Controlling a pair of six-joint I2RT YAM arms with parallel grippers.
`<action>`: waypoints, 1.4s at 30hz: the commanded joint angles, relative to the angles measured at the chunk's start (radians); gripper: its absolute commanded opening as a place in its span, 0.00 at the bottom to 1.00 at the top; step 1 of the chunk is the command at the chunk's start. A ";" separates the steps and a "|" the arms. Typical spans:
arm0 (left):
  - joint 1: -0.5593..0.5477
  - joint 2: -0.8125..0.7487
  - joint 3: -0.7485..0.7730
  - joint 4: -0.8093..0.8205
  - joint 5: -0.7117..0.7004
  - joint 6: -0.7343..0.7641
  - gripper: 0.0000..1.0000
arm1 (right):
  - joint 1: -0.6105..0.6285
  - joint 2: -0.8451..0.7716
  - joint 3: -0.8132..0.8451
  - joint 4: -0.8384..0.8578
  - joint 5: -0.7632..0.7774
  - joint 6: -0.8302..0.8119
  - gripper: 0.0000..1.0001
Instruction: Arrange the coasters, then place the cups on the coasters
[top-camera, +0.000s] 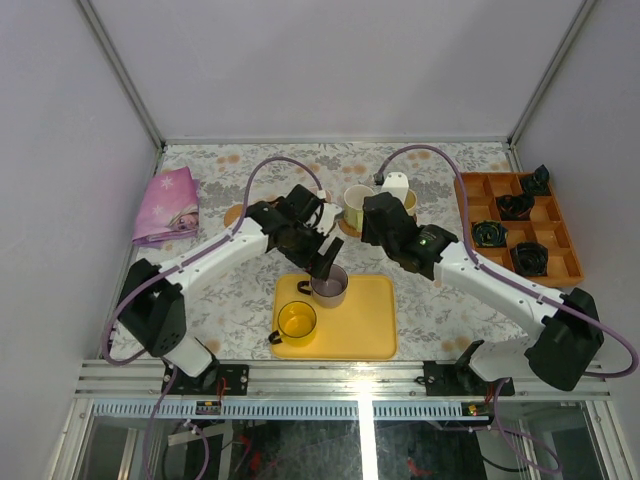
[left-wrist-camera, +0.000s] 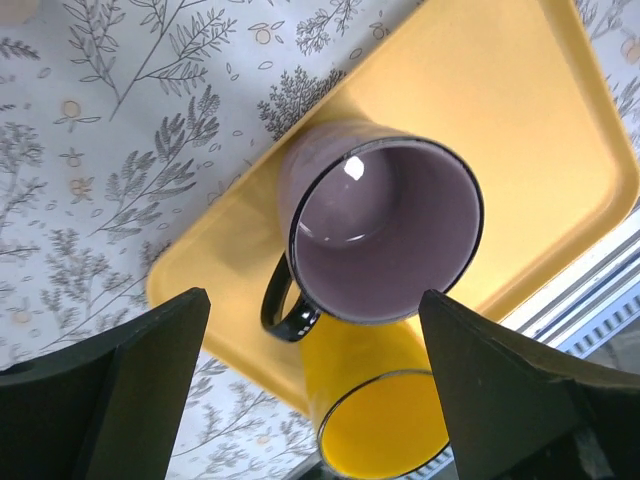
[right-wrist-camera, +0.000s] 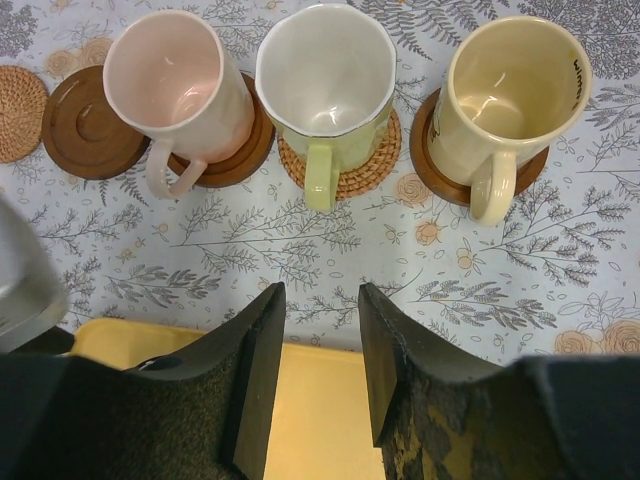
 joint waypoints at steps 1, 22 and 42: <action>-0.004 -0.063 0.006 -0.088 -0.034 0.172 0.86 | -0.005 0.003 0.003 0.024 0.003 0.010 0.43; -0.004 -0.043 -0.098 -0.072 -0.131 0.261 0.83 | -0.004 -0.005 -0.016 0.005 0.000 0.015 0.43; -0.004 0.018 -0.158 0.124 0.097 0.274 0.60 | -0.005 0.017 -0.020 -0.003 -0.012 0.017 0.43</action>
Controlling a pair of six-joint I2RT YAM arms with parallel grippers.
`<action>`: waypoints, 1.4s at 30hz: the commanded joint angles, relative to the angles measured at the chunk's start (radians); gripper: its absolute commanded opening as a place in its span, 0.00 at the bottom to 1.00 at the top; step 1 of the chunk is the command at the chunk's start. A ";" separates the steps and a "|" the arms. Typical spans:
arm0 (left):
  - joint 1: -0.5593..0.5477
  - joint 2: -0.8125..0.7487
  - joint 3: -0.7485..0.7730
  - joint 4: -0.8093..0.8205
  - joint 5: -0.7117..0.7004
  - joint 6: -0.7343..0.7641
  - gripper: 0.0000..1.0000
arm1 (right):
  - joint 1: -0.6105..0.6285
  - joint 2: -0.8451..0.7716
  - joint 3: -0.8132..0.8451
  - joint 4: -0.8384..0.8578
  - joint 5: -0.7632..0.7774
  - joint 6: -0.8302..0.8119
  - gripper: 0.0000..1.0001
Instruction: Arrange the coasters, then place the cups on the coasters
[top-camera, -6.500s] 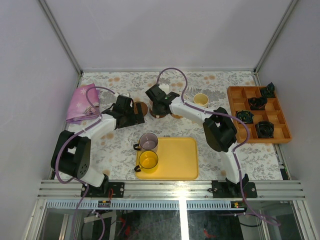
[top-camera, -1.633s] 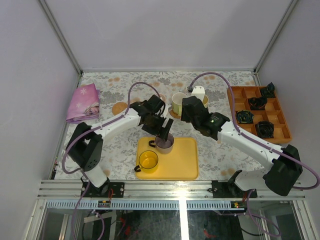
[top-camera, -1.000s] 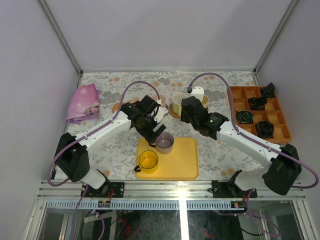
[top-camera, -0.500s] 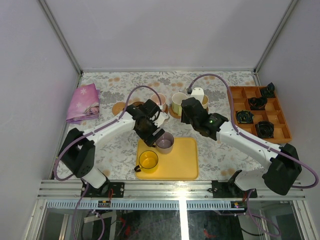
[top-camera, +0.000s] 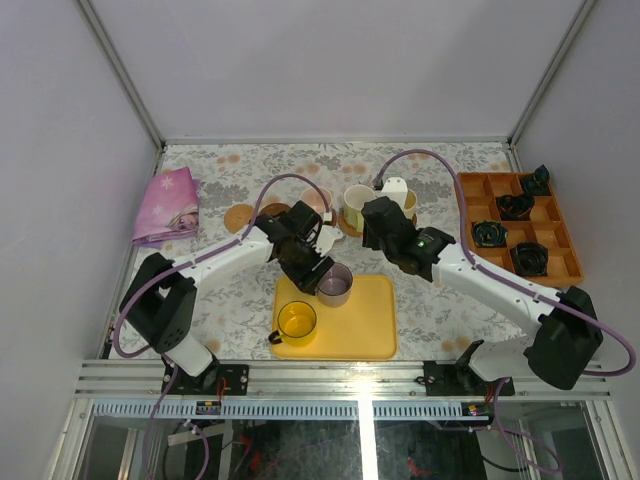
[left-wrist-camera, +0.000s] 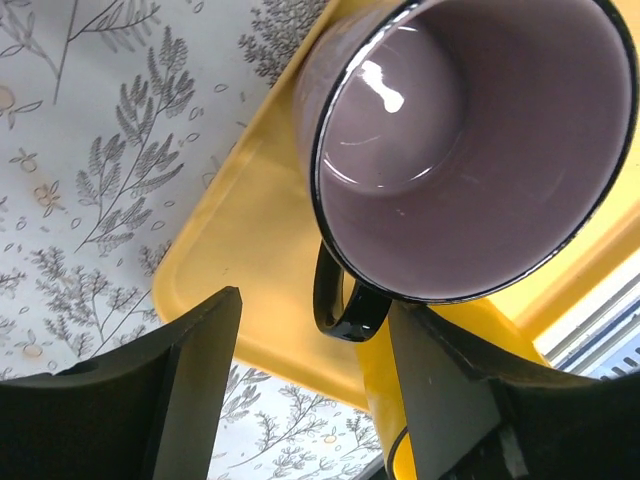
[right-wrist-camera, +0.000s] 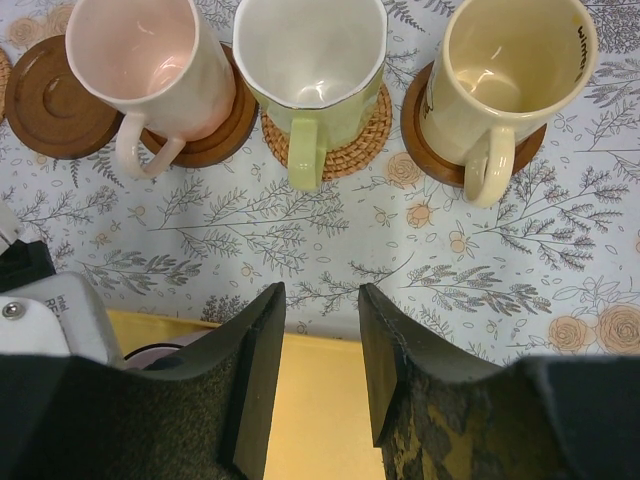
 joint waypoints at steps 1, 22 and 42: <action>-0.004 0.011 -0.024 0.092 0.110 0.018 0.58 | -0.005 0.010 0.013 0.004 -0.009 0.012 0.43; -0.023 0.033 -0.090 0.145 0.213 -0.021 0.18 | -0.004 0.043 0.013 0.007 -0.023 0.021 0.43; -0.043 -0.164 -0.057 0.188 0.101 -0.061 0.00 | -0.004 0.012 -0.001 0.017 -0.006 0.051 0.43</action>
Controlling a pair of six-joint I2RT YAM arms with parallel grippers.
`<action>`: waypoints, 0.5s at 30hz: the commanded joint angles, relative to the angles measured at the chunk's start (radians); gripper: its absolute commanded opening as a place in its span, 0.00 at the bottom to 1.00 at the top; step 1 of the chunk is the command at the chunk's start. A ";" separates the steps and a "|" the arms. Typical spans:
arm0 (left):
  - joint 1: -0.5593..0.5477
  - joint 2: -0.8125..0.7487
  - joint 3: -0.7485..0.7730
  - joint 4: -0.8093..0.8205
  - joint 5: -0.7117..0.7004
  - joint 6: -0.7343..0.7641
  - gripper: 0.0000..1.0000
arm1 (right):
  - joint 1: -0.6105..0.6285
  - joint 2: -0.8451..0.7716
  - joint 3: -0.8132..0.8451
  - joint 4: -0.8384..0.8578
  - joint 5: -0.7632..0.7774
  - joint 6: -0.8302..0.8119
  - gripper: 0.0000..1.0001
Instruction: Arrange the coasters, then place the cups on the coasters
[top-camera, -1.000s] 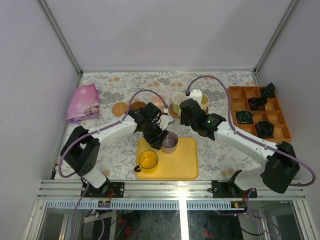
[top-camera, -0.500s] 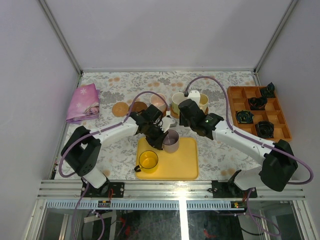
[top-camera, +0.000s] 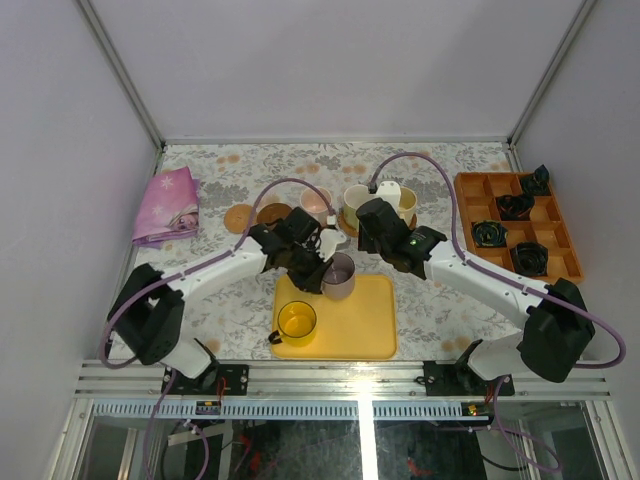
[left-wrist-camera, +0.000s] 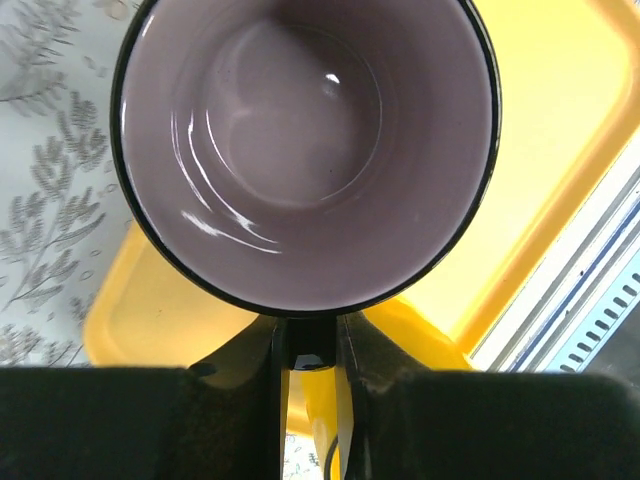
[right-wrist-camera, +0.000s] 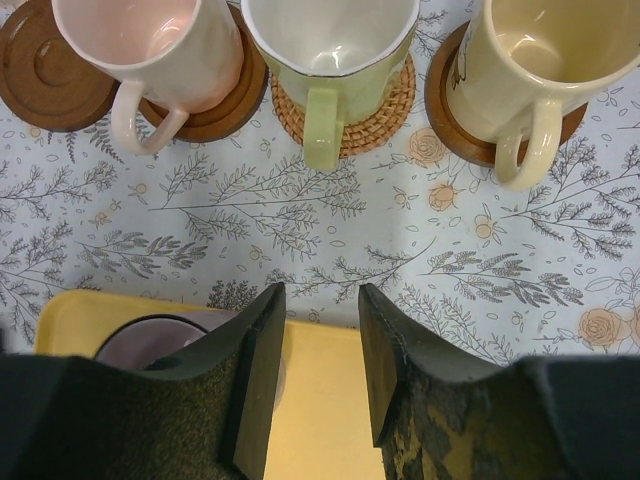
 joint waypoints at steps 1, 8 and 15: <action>-0.004 -0.131 0.033 0.056 -0.076 -0.038 0.00 | -0.004 -0.046 -0.004 0.023 0.052 0.028 0.43; -0.004 -0.256 0.065 0.054 -0.275 -0.119 0.00 | -0.003 -0.061 -0.009 0.045 0.069 0.011 0.42; -0.002 -0.323 0.142 0.059 -0.605 -0.218 0.00 | -0.005 -0.056 -0.002 0.060 0.070 -0.005 0.41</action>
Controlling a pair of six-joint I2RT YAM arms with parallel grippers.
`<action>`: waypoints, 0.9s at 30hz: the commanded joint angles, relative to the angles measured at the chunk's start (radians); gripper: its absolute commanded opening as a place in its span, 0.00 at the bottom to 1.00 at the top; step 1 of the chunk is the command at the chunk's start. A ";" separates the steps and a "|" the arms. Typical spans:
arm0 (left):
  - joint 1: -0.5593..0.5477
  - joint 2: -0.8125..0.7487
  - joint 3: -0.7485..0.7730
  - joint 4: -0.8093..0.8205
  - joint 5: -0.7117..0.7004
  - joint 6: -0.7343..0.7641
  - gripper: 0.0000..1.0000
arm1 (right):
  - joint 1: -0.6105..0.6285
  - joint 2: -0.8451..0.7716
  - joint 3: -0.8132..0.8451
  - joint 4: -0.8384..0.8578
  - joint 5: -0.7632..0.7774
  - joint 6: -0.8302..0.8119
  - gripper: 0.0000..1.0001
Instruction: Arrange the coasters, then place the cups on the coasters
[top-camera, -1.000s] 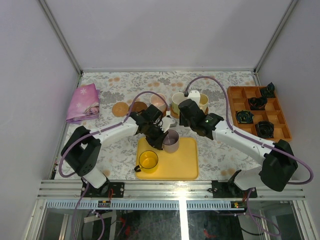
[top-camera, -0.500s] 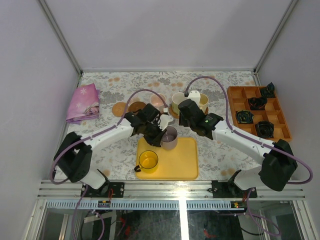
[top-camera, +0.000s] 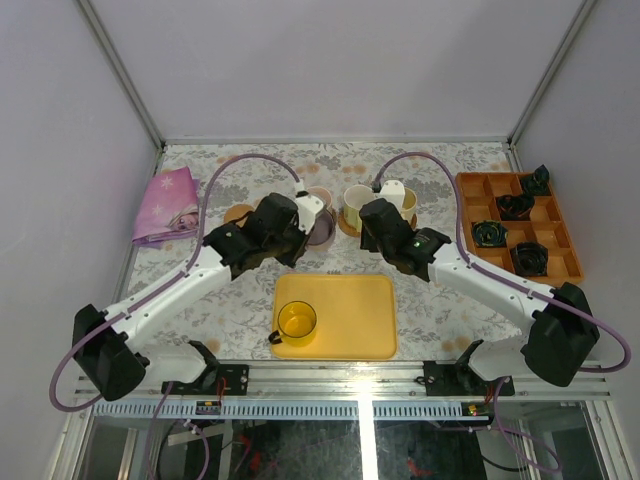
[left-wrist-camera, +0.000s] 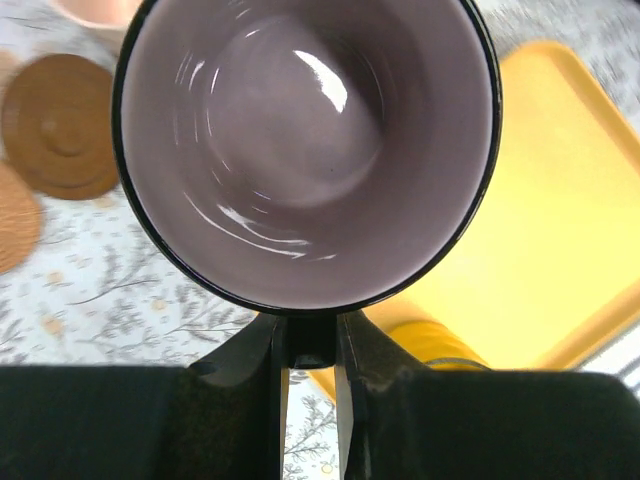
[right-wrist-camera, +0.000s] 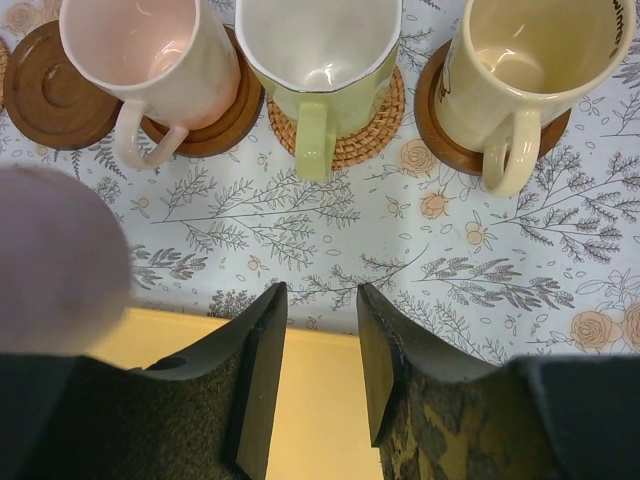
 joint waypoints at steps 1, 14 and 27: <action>0.003 -0.043 0.104 0.075 -0.278 -0.090 0.00 | -0.004 -0.025 0.017 0.043 0.041 -0.012 0.41; 0.356 0.090 0.161 0.107 -0.203 -0.262 0.00 | -0.004 -0.048 0.041 0.018 0.048 -0.049 0.40; 0.440 0.315 0.226 0.135 -0.073 -0.363 0.00 | -0.004 -0.026 0.090 0.001 0.056 -0.077 0.39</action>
